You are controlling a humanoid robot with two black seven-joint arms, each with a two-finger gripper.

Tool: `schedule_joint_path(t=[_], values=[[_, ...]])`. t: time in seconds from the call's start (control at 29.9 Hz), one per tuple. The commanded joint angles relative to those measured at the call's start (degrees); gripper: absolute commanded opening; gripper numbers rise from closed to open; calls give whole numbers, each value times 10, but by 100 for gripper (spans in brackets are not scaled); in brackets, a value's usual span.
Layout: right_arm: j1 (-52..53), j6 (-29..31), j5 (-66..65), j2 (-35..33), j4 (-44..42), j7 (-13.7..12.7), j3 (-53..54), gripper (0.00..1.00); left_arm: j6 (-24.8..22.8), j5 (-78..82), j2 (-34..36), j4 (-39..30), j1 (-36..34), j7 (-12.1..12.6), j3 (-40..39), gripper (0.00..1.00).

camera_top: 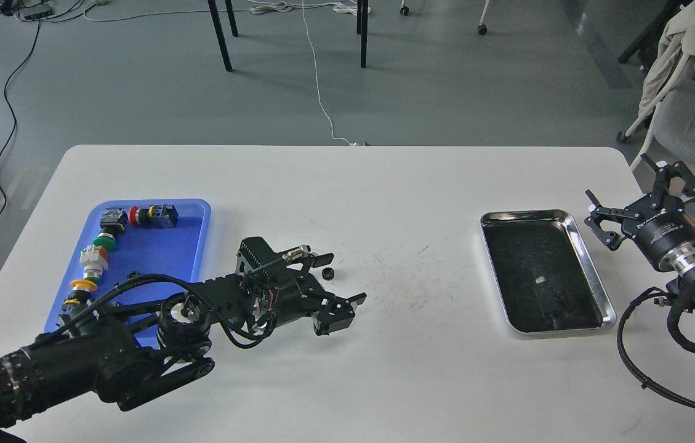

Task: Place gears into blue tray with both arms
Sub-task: 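Grasp the second black ring with the left gripper, then carry the ring into the blue tray and lower it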

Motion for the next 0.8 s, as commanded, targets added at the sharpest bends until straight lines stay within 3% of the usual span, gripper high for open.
schedule_joint_path(t=[0.0,0.13,0.33,0.5,0.6,0.67,0.77], values=[[0,0,0,1,0,0,-4,97,8,9,-16,36,2,1,0,95],[0,0,0,1,1,0,-4,97,8,9,-13,47,2,0,0,93],[0,0,0,1,3,0,-4,97,8,9,-11,57,2,-1,0,80],[1,0,-1,0,4,0,-20,97,9,9,-7,57,2,-1,0,51],[3,0,-5,0,4,0,-29,97,9,9,-7,57,1,-2,0,40],[4,0,-10,0,4,0,-29,97,8,9,-6,58,2,-4,0,14],[7,0,-13,0,4,0,-30,97,8,9,-7,63,2,-5,0,7]])
